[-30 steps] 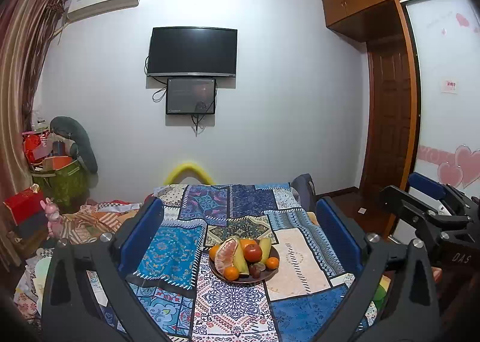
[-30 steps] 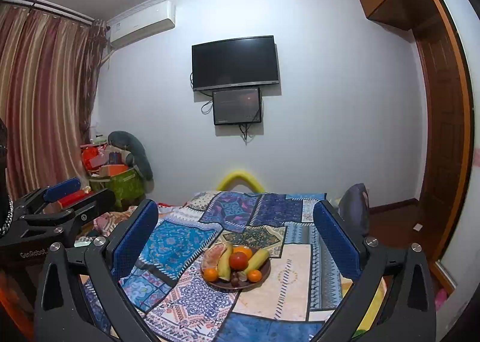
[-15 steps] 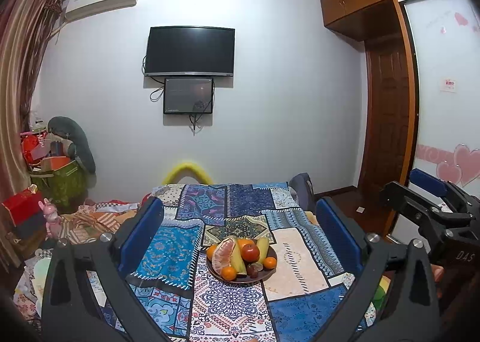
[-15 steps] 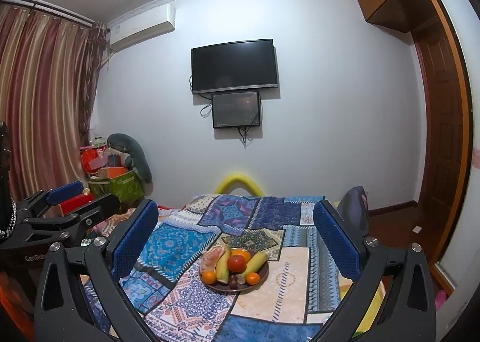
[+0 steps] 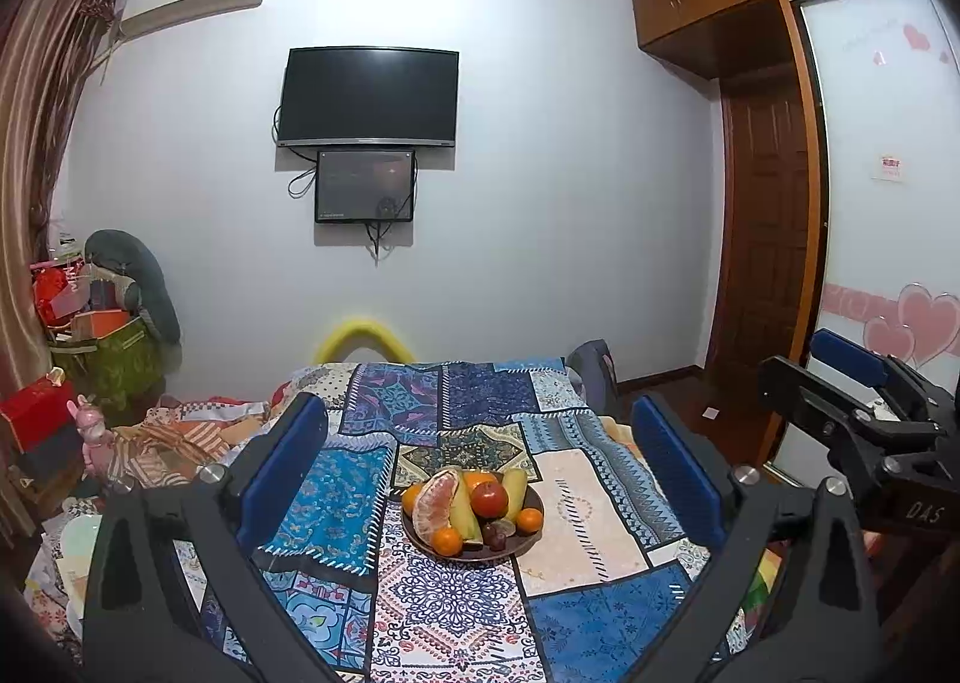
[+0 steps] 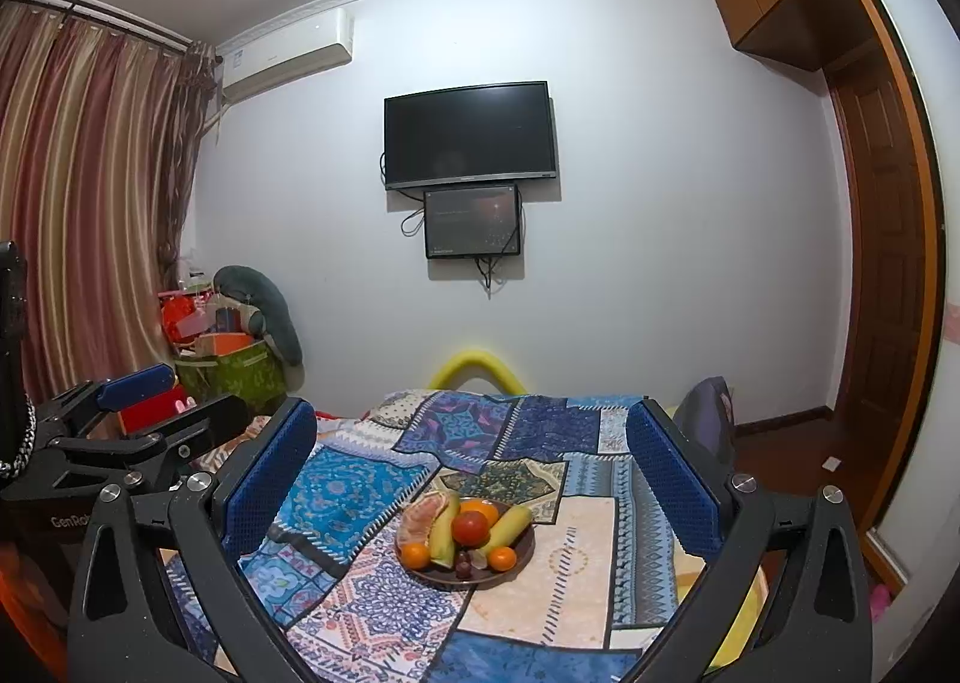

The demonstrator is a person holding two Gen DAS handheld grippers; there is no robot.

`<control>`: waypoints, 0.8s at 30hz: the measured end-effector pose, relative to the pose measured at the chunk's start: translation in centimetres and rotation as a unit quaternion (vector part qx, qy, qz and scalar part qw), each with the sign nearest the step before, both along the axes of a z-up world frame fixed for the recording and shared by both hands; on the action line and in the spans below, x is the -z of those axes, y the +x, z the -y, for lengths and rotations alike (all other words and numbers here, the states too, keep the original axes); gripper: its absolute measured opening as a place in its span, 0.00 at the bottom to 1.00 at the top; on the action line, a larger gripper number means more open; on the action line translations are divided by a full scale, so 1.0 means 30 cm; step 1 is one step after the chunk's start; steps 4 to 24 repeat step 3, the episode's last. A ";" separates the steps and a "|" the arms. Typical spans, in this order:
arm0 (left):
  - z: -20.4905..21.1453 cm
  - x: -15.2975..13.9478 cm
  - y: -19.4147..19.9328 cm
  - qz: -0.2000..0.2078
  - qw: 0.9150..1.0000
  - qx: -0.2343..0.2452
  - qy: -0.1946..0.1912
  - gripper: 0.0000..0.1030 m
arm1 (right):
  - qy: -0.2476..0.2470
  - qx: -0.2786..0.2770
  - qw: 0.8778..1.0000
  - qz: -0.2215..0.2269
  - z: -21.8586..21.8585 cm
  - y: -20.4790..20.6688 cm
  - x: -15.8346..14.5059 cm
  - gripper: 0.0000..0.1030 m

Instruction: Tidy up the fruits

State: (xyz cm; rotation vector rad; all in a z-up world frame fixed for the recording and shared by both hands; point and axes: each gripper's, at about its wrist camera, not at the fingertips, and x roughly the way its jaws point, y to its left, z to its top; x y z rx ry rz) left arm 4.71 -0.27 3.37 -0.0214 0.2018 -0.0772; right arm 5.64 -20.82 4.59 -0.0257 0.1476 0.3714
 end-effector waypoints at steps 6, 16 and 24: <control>0.000 0.000 0.003 -0.001 1.000 0.002 0.000 1.00 | 0.000 0.000 1.000 -0.001 0.000 0.001 0.000 1.00; 0.000 0.000 0.003 -0.001 1.000 0.002 0.000 1.00 | 0.000 0.000 1.000 -0.001 0.000 0.001 0.000 1.00; 0.000 0.000 0.003 -0.001 1.000 0.002 0.000 1.00 | 0.000 0.000 1.000 -0.001 0.000 0.001 0.000 1.00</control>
